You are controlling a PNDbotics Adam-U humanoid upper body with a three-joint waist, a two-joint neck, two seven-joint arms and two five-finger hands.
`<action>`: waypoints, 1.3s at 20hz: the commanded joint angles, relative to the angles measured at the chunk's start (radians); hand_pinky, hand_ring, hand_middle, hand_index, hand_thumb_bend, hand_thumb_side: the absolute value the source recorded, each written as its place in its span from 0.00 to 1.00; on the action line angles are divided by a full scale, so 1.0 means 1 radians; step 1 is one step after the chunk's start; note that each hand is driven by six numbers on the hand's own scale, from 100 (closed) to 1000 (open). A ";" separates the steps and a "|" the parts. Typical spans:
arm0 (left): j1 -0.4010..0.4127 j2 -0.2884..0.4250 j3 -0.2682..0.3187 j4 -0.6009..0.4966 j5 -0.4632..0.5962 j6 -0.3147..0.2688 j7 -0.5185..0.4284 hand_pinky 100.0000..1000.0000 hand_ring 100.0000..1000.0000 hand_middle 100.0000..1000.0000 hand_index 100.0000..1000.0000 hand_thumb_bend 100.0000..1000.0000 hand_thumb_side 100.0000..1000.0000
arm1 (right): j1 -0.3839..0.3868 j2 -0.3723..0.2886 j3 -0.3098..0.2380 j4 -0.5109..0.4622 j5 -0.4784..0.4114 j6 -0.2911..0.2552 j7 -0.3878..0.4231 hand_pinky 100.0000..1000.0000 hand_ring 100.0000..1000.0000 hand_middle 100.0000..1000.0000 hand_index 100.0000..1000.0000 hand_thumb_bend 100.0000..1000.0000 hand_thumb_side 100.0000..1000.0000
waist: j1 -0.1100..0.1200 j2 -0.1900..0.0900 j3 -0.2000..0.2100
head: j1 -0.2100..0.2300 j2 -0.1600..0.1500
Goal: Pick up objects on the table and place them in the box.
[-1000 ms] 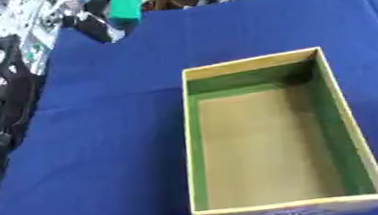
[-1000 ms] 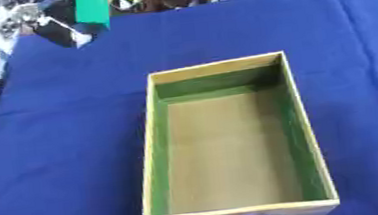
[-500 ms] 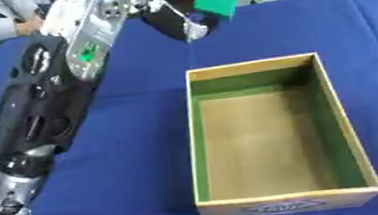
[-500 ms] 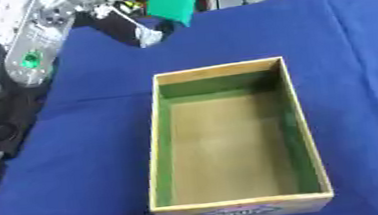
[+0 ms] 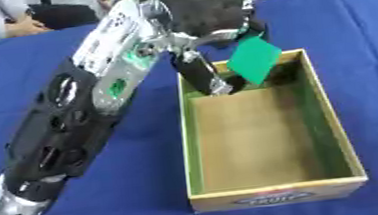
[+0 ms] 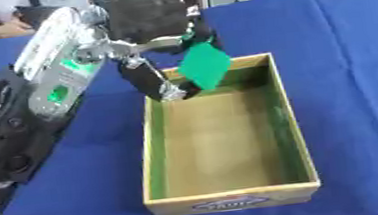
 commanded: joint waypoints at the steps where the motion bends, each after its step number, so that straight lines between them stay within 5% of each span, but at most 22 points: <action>1: -0.007 -0.001 -0.025 0.021 -0.014 -0.016 -0.026 0.00 0.20 0.20 0.25 0.00 0.22 | -0.005 -0.013 -0.007 -0.016 -0.005 -0.001 -0.002 0.70 0.78 0.63 0.74 0.00 0.86 | -0.004 -0.024 0.000 | -0.010 0.012; 6: -0.006 -0.008 -0.053 0.063 -0.047 -0.043 -0.054 0.00 0.22 0.21 0.26 0.00 0.22 | -0.002 -0.012 -0.007 -0.016 -0.005 0.000 -0.002 0.70 0.78 0.63 0.74 0.00 0.85 | -0.002 -0.025 0.000 | -0.013 0.019; 9: -0.004 -0.012 -0.065 0.075 -0.059 -0.070 -0.089 0.06 0.33 0.30 0.40 0.00 0.22 | 0.000 -0.011 -0.007 -0.016 -0.005 0.001 -0.002 0.71 0.78 0.63 0.74 0.00 0.85 | -0.001 -0.025 0.003 | -0.015 0.024; 10: -0.003 -0.014 -0.066 0.074 -0.062 -0.079 -0.099 0.16 0.41 0.39 0.52 0.00 0.34 | 0.000 -0.011 -0.007 -0.016 -0.005 0.001 -0.001 0.71 0.78 0.63 0.74 0.00 0.85 | -0.001 -0.025 0.004 | -0.016 0.026; 11: -0.004 -0.015 -0.065 0.071 -0.063 -0.089 -0.108 0.18 0.42 0.40 0.54 0.00 0.35 | 0.000 -0.011 -0.007 -0.016 -0.004 0.001 -0.001 0.71 0.78 0.63 0.74 0.00 0.85 | -0.001 -0.025 0.004 | -0.016 0.027; 12: -0.004 -0.016 -0.064 0.067 -0.065 -0.097 -0.114 0.25 0.49 0.49 0.69 0.00 0.54 | 0.001 -0.010 -0.007 -0.016 -0.004 0.002 -0.002 0.70 0.78 0.63 0.74 0.00 0.85 | 0.000 -0.025 0.004 | -0.017 0.028; 13: -0.004 -0.017 -0.062 0.061 -0.067 -0.103 -0.118 0.25 0.50 0.50 0.72 0.00 0.57 | 0.002 -0.010 -0.008 -0.016 -0.004 0.003 -0.002 0.70 0.78 0.63 0.74 0.00 0.85 | 0.000 -0.025 0.004 | -0.018 0.029; 14: -0.004 -0.016 -0.060 0.057 -0.070 -0.109 -0.122 0.33 0.58 0.60 0.85 0.00 0.72 | 0.002 -0.010 -0.008 -0.016 -0.004 0.003 -0.002 0.70 0.78 0.63 0.74 0.00 0.85 | 0.001 -0.025 0.004 | -0.019 0.029; 15: -0.003 -0.017 -0.058 0.052 -0.073 -0.114 -0.127 0.36 0.61 0.64 0.89 0.05 0.79 | 0.003 -0.009 -0.008 -0.016 -0.003 0.003 -0.003 0.70 0.78 0.63 0.74 0.00 0.85 | 0.001 -0.026 0.004 | -0.019 0.030; 18: -0.003 -0.015 -0.049 0.036 -0.089 -0.122 -0.139 0.51 0.73 0.76 0.98 0.62 0.99 | 0.004 -0.009 -0.008 -0.016 -0.003 0.004 -0.004 0.70 0.78 0.63 0.74 0.00 0.85 | 0.002 -0.027 0.007 | -0.022 0.030; 19: -0.003 -0.015 -0.045 0.031 -0.097 -0.122 -0.144 0.56 0.76 0.78 1.00 0.73 1.00 | 0.005 -0.009 -0.008 -0.016 -0.003 0.005 -0.004 0.70 0.78 0.63 0.74 0.00 0.85 | 0.002 -0.028 0.007 | -0.022 0.029; 22: -0.001 -0.014 -0.031 0.015 -0.118 -0.120 -0.158 0.58 0.78 0.80 1.00 0.84 1.00 | 0.005 -0.008 -0.009 -0.016 -0.002 0.005 -0.006 0.70 0.78 0.63 0.74 0.00 0.84 | 0.002 -0.029 0.008 | -0.023 0.028; 26: 0.008 -0.016 0.004 -0.019 -0.113 -0.099 -0.133 0.53 0.74 0.76 0.97 0.65 1.00 | 0.006 -0.008 -0.010 -0.016 -0.001 0.005 -0.008 0.70 0.78 0.63 0.74 0.00 0.84 | 0.001 -0.030 0.011 | -0.025 0.025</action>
